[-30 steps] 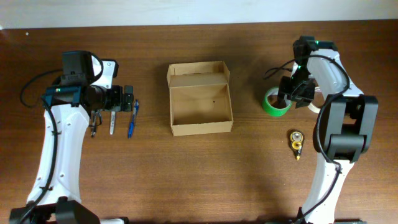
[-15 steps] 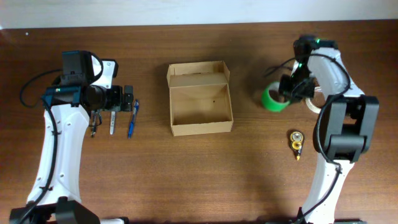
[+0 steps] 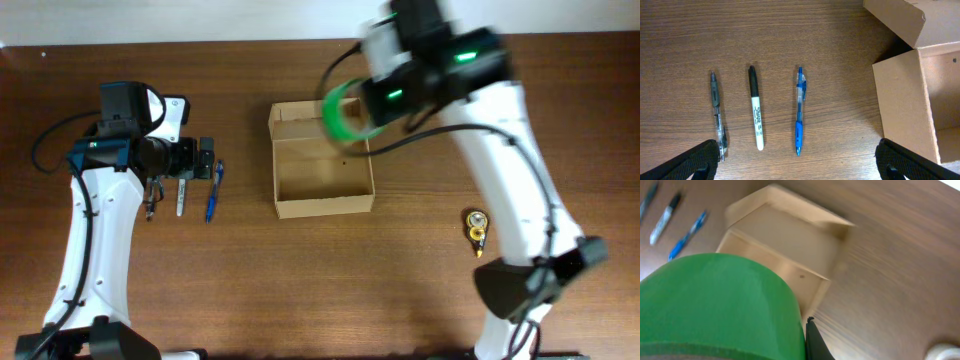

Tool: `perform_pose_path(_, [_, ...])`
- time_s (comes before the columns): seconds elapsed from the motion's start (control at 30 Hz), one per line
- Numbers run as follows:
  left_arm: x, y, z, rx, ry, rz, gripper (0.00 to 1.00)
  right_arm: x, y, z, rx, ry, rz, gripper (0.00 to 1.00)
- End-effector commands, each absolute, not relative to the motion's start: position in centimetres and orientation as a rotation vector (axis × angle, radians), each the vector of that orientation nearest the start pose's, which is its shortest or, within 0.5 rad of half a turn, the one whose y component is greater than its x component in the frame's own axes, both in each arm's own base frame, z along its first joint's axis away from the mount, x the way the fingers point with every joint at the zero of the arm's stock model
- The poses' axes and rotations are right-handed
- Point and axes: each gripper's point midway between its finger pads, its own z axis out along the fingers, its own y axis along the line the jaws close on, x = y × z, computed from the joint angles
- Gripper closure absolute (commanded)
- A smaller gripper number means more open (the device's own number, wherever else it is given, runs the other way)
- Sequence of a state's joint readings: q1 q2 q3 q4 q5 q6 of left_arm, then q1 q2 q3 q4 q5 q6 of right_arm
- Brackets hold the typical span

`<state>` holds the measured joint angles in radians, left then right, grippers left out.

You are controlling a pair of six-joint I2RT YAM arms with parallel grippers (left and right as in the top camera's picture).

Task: Pack container
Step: 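Carry the green tape with the right gripper and lower it into the box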

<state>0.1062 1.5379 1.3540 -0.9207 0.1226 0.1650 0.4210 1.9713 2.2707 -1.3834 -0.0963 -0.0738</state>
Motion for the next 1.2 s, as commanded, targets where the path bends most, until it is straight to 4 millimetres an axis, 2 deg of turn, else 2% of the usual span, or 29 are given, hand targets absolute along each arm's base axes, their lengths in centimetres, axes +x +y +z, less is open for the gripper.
perform_pose_path(0.0, [37.8,2.1,17.9,0.129,2.644,-0.068,0.01,40.8,23.3,23.1,-0.910,2.563,0.051,0.96])
perform_pose_path(0.1, [37.8,2.1,17.9,0.129,2.644,-0.068,0.01,40.2,26.0,19.9,-1.009,2.594,0.026,0.96])
perform_pose_path(0.2, [37.8,2.1,17.9,0.129,2.644,-0.068,0.01,39.7,27.3,16.9,-1.073,2.641,0.015,0.96])
perform_pose_path(0.57, [37.8,2.1,17.9,0.129,2.644,-0.068,0.01,40.3,28.1,9.4,-1.077,2.784,-0.021,0.96])
perform_pose_path(0.67, [37.8,2.1,17.9,0.129,2.644,-0.068,0.01,40.2,28.8,7.8,-1.092,2.807,0.025,0.96])
perform_pose_path(0.87, [37.8,2.1,17.9,0.129,2.644,-0.068,0.01,41.3,29.7,5.9,-1.044,2.806,0.054,0.96])
perform_pose_path(1.17, [37.8,2.1,17.9,0.129,2.644,-0.068,0.01,42.2,30.0,5.6,-1.021,2.782,0.065,0.96])
